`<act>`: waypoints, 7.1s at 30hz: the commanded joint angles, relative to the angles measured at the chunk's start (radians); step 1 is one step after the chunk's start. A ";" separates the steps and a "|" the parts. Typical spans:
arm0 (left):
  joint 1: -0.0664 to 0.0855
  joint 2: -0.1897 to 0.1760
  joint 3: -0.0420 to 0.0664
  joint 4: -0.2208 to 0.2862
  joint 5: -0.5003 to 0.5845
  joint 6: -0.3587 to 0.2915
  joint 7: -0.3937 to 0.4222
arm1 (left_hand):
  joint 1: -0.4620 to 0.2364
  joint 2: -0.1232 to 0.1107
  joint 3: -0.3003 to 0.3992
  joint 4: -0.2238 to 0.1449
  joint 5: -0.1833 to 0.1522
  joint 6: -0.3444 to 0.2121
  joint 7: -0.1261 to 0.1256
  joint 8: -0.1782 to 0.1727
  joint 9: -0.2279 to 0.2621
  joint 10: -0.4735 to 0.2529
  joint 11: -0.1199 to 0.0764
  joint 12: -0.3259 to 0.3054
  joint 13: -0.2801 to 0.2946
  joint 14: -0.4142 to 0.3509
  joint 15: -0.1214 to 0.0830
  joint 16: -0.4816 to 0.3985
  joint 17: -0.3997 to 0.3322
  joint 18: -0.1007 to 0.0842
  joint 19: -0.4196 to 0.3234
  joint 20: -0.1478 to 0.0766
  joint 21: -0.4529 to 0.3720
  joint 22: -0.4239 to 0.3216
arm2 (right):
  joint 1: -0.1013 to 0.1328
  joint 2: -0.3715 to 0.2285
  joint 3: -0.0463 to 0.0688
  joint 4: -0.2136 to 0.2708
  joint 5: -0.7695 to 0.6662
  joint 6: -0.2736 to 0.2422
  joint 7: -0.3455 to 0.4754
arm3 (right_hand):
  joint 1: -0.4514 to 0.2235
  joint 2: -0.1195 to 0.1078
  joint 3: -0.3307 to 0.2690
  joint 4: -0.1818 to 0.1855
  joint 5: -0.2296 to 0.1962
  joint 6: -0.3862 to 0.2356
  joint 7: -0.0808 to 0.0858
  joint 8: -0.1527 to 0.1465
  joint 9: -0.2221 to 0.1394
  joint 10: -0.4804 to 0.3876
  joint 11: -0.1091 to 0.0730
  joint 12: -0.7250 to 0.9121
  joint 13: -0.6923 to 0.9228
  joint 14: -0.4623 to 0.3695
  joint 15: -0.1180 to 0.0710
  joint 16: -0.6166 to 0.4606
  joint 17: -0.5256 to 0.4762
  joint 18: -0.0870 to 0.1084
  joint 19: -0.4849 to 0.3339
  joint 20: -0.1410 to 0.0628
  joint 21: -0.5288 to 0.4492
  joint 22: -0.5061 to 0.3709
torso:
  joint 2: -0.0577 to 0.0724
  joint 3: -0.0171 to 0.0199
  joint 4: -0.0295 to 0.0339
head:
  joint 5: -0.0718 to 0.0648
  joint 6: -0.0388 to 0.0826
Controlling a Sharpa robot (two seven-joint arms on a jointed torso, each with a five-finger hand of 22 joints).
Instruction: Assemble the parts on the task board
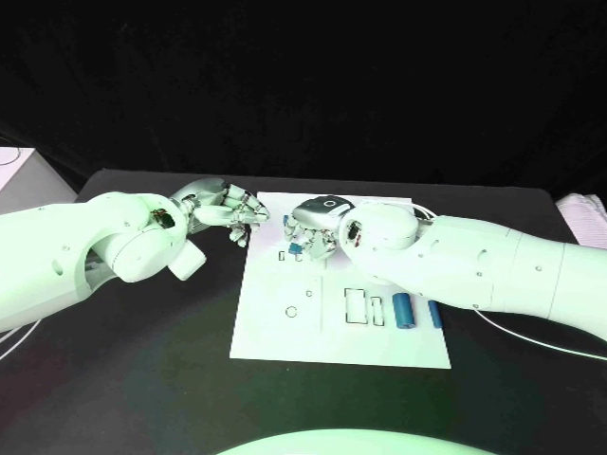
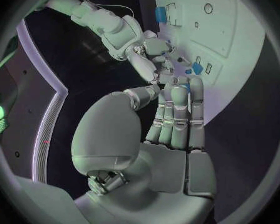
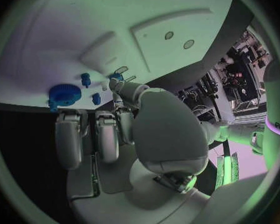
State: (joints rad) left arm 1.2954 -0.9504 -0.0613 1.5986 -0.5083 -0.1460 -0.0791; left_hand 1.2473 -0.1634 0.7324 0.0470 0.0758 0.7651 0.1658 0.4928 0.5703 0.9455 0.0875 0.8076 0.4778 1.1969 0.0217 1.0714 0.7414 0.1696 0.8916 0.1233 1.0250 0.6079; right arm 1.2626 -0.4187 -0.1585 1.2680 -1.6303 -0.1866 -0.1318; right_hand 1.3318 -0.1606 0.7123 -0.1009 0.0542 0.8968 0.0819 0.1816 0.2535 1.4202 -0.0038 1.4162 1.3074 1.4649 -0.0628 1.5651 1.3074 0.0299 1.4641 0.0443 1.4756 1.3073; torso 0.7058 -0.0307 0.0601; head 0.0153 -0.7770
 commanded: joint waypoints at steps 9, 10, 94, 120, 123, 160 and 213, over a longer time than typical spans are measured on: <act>0.001 0.002 0.001 0.002 0.005 0.007 0.008 | 0.000 0.000 -0.004 0.000 -0.002 0.002 0.006 -0.003 -0.001 -0.001 0.001 -0.006 -0.001 -0.002 0.000 -0.005 -0.001 0.014 -0.002 0.003 -0.005 -0.001 | -0.001 0.017 -0.002 -0.024 -0.010 0.033 0.015 | -0.002 0.018 0.011 -0.008 -0.005 0.009 0.001 0.001 0.003 0.004 -0.005 0.007 0.114 0.106 -0.006 0.006 0.263 -0.008 0.066 -0.009 0.004 0.217 | 0.000 -0.0004 0.0007 | -0.001 -0.001; 0.001 0.002 0.001 0.002 0.005 0.007 0.008 | 0.000 0.000 -0.004 0.000 -0.002 0.002 0.006 -0.003 -0.001 -0.001 0.001 -0.006 -0.001 -0.002 0.000 -0.005 -0.001 0.014 -0.002 0.003 -0.005 -0.001 | -0.001 0.017 -0.002 -0.024 -0.010 0.036 0.016 | -0.002 0.019 0.012 -0.008 -0.005 0.010 0.001 0.001 0.003 0.004 -0.005 0.007 0.114 0.106 -0.006 0.006 0.263 -0.008 0.066 -0.009 0.004 0.217 | -0.001 -0.0002 0.0006 | -0.001 -0.001; 0.001 -0.006 0.001 0.001 -0.002 0.013 -0.011 | 0.003 0.001 -0.007 -0.001 -0.001 0.003 0.006 -0.003 -0.008 0.001 0.001 -0.008 -0.011 -0.001 -0.001 -0.008 -0.006 0.015 0.001 0.003 -0.009 -0.005 | -0.005 -0.047 -0.008 0.021 0.199 -0.023 -0.020 | -0.121 0.074 -0.106 0.100 -0.006 0.043 0.065 -0.030 -0.004 0.012 0.069 0.020 0.119 0.106 0.057 0.006 0.263 -0.014 0.079 0.053 0.026 0.232 | 0.000 -0.0014 0.0008 | -0.002 -0.004; 0.001 -0.006 0.001 0.001 -0.006 0.009 -0.017 | 0.005 0.002 -0.007 -0.001 -0.001 0.003 0.006 -0.003 -0.009 0.001 0.001 -0.008 -0.012 0.000 -0.001 -0.007 -0.006 0.015 0.002 0.002 -0.010 -0.006 | -0.005 -0.037 -0.008 0.007 0.198 0.040 -0.024 | -0.111 0.021 -0.125 0.078 -0.006 0.026 0.067 -0.041 -0.007 0.005 0.069 0.014 0.112 0.106 0.056 0.006 0.263 -0.013 0.077 0.050 0.020 0.230 | 0.000 -0.0006 0.0007 | -0.002 -0.009; 0.001 -0.006 0.001 0.001 -0.006 0.009 -0.017 | 0.005 0.002 -0.007 -0.001 -0.001 0.003 0.006 -0.003 -0.009 0.001 0.001 -0.008 -0.012 0.000 -0.001 -0.007 -0.006 0.015 0.002 0.002 -0.010 -0.006 | -0.005 -0.037 -0.008 0.007 0.198 0.045 -0.023 | -0.111 0.020 -0.125 0.078 -0.006 0.026 0.067 -0.041 -0.007 0.004 0.070 0.014 0.112 0.106 0.056 0.006 0.263 -0.013 0.077 0.050 0.020 0.230 | 0.000 -0.0010 0.0009 | -0.002 -0.010; 0.001 -0.006 0.001 0.001 -0.006 -0.007 -0.029 | 0.004 0.010 -0.007 0.004 0.000 0.005 0.006 -0.002 -0.013 0.004 0.001 -0.007 -0.017 0.002 -0.001 -0.007 -0.005 0.015 0.004 0.002 -0.012 -0.007 | -0.005 -0.040 -0.008 0.010 0.196 0.016 -0.027 | -0.098 -0.008 -0.165 0.068 -0.006 0.045 0.065 -0.035 -0.003 0.012 0.069 0.022 0.118 0.106 0.057 0.006 0.263 -0.014 0.078 0.052 0.023 0.232 | -0.001 -0.0008 0.0001 | 0.000 -0.011; 0.002 -0.009 0.001 0.003 -0.017 -0.016 -0.053 | 0.012 0.015 -0.005 0.000 0.003 0.007 0.004 0.000 -0.016 0.004 -0.001 -0.007 -0.022 0.004 -0.002 -0.007 -0.007 0.015 0.006 0.001 -0.013 -0.009 | -0.005 -0.024 -0.008 -0.009 0.230 0.035 -0.044 | -0.132 0.023 -0.235 0.159 0.001 0.049 0.071 -0.038 -0.011 0.012 0.075 0.022 0.116 0.106 0.062 0.006 0.263 -0.014 0.080 0.058 0.024 0.234 | -0.001 -0.0009 -0.0001 | 0.000 -0.017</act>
State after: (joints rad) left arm 1.2960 -0.9594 -0.0609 1.5988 -0.5206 -0.1586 -0.1319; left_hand 1.2561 -0.1546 0.7297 0.0498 0.0758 0.7687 0.1693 0.4929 0.5555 0.9455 0.0875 0.8043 0.4571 1.1969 0.0217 1.0673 0.7351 0.1696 0.8916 0.1233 1.0172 0.6002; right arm 1.2585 -0.4441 -0.1664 1.2594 -1.3906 -0.1673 -0.1717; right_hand 1.1977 -0.1420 0.4721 0.0571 0.0524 0.9402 0.1532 0.1392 0.2435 1.4256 0.0734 1.4353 1.3080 1.4648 -0.0017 1.5650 1.3075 0.0296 1.4662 0.0969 1.4957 1.3076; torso 0.7051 -0.0317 0.0599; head 0.0158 -0.7939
